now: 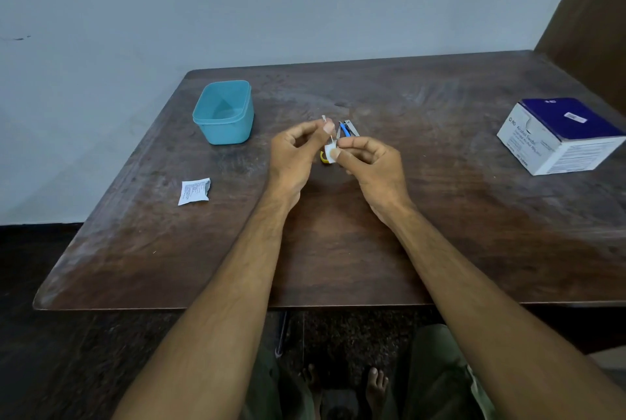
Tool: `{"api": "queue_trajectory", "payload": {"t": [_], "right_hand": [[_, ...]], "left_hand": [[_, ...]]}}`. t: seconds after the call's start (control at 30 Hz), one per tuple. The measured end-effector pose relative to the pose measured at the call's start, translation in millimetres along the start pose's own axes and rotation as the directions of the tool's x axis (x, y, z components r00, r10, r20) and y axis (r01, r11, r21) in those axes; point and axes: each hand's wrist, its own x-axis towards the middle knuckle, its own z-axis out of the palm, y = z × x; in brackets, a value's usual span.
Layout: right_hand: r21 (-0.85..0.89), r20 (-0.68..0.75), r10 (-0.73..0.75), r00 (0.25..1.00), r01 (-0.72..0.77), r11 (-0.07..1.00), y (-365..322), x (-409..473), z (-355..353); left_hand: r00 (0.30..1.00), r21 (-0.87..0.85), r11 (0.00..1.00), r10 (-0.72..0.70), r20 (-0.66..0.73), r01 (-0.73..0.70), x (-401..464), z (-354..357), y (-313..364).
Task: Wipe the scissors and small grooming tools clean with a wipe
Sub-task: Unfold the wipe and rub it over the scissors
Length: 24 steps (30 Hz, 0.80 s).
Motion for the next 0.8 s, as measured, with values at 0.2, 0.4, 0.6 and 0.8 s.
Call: {"api": "queue_trajectory", "payload": {"t": [0.2,0.4,0.6,0.8], "right_hand": [[-0.096,0.108,-0.010,0.994,0.020,0.995,3.0,-2.3,0.8],[-0.071,0.071,-0.035,0.997,0.040,0.997,-1.2,-1.0,1.1],[-0.053,0.166,0.030,0.986,-0.022,0.998,-1.8,-2.8,-1.1],[0.020,0.121,0.068,0.990,-0.071,0.997,-4.8,0.9,-1.0]], "left_hand": [[0.999,-0.093,0.996,0.016,-0.037,-0.019,10.1,-6.1,10.5],[1.000,-0.060,0.998,-0.022,0.008,0.022,3.4,-5.0,7.2],[1.000,-0.068,0.998,0.011,0.023,-0.009,2.2,-9.5,7.1],[0.995,-0.014,0.999,0.036,0.092,-0.034,-1.5,-8.6,9.1]]}}
